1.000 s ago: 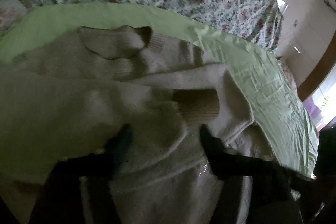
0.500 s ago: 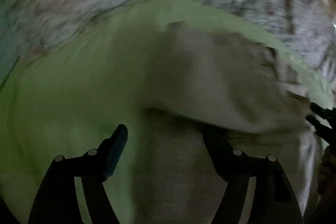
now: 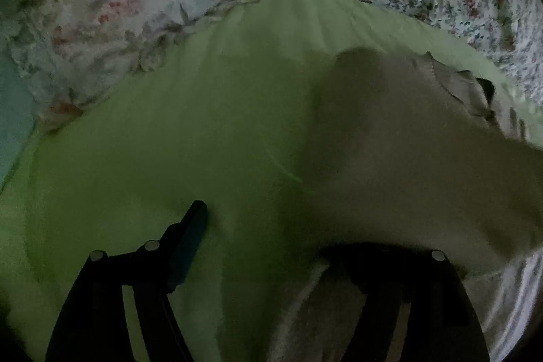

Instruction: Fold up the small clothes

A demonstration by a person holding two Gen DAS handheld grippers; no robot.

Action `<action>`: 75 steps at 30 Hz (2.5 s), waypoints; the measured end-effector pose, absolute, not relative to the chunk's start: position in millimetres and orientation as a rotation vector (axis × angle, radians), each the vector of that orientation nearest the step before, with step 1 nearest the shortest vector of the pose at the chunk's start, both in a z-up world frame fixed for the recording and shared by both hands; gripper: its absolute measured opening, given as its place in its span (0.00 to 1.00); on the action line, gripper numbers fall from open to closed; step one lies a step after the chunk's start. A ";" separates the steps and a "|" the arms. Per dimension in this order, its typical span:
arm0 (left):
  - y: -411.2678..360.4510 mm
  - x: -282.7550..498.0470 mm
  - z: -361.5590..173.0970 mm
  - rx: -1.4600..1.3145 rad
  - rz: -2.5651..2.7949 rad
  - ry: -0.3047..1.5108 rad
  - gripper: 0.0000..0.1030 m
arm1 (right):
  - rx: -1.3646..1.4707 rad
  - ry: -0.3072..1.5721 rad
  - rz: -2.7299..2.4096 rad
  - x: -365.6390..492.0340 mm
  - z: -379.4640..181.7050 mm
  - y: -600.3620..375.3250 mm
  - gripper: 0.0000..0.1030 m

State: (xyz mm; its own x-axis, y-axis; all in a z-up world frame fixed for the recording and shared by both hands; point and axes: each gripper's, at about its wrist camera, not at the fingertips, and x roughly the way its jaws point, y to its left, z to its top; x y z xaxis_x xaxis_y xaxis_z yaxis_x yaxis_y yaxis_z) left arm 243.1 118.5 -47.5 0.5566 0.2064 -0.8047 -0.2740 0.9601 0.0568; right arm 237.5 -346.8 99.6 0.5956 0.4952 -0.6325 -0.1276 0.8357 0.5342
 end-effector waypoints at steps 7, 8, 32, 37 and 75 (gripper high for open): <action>112.4 221.4 -33.0 -0.035 0.378 0.851 0.64 | 0.546 0.960 0.236 248.5 65.6 -374.0 0.05; 114.4 221.6 -36.2 -0.055 0.379 0.869 0.64 | 0.533 0.955 0.228 248.7 66.3 -371.6 0.05; 166.9 232.8 -58.2 -0.365 0.296 0.920 0.74 | 0.407 0.990 0.214 243.1 32.5 -346.7 0.10; 167.1 222.4 -50.5 -0.341 0.230 0.985 0.74 | 0.452 1.018 0.157 228.8 27.2 -362.6 0.18; 170.1 192.8 -62.1 -0.287 0.116 0.881 0.85 | 0.480 1.190 1.040 415.2 9.3 35.1 0.76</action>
State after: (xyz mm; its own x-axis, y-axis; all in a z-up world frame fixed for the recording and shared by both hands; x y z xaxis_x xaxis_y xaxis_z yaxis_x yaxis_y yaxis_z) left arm 192.8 170.1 -62.1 0.6328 -0.0181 -0.7741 -0.2173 0.9554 -0.2000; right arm 415.2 35.1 9.3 0.0101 0.8541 -0.5200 -0.4011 0.4798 0.7803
